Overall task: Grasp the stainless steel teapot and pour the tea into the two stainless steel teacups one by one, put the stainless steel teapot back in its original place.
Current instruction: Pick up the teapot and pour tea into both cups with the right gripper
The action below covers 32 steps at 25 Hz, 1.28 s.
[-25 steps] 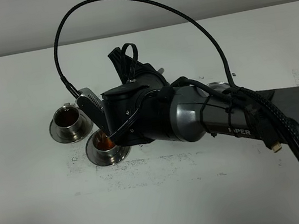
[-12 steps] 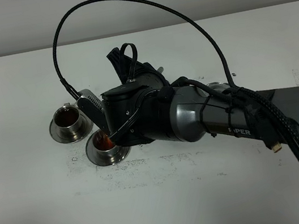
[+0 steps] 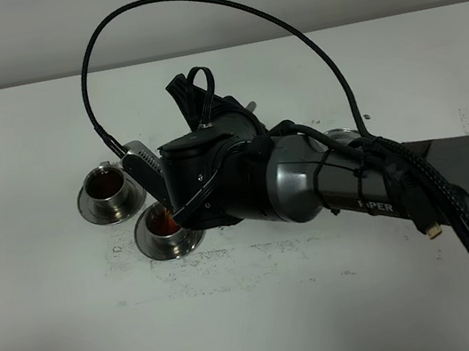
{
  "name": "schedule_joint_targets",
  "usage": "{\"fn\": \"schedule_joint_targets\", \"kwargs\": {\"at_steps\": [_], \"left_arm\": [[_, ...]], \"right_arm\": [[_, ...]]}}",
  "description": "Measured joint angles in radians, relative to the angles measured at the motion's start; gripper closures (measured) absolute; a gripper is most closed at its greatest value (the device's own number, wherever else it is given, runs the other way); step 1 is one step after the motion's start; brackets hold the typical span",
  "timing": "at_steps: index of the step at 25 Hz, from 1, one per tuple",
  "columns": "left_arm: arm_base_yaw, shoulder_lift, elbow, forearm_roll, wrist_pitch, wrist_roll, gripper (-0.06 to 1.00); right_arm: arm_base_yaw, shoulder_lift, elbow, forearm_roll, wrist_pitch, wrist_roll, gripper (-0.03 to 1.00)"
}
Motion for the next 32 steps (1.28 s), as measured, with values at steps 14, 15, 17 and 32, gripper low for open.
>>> {"fn": "schedule_joint_targets", "kwargs": {"at_steps": [14, 15, 17, 32], "left_arm": [[0.000, 0.000, 0.000, 0.000, 0.000, 0.000, 0.30], [0.000, 0.000, 0.000, 0.000, 0.000, 0.000, 0.30], [0.000, 0.000, 0.000, 0.000, 0.000, 0.000, 0.30], [0.000, 0.000, 0.000, 0.000, 0.000, -0.001, 0.30]], "right_arm": [[0.000, 0.000, 0.000, -0.008, 0.000, -0.007, 0.80], [0.000, 0.000, 0.000, -0.008, 0.000, -0.007, 0.80], [0.000, 0.000, 0.000, -0.009, 0.000, -0.014, 0.80], [0.000, 0.000, 0.000, -0.010, 0.000, -0.024, 0.80]]}}
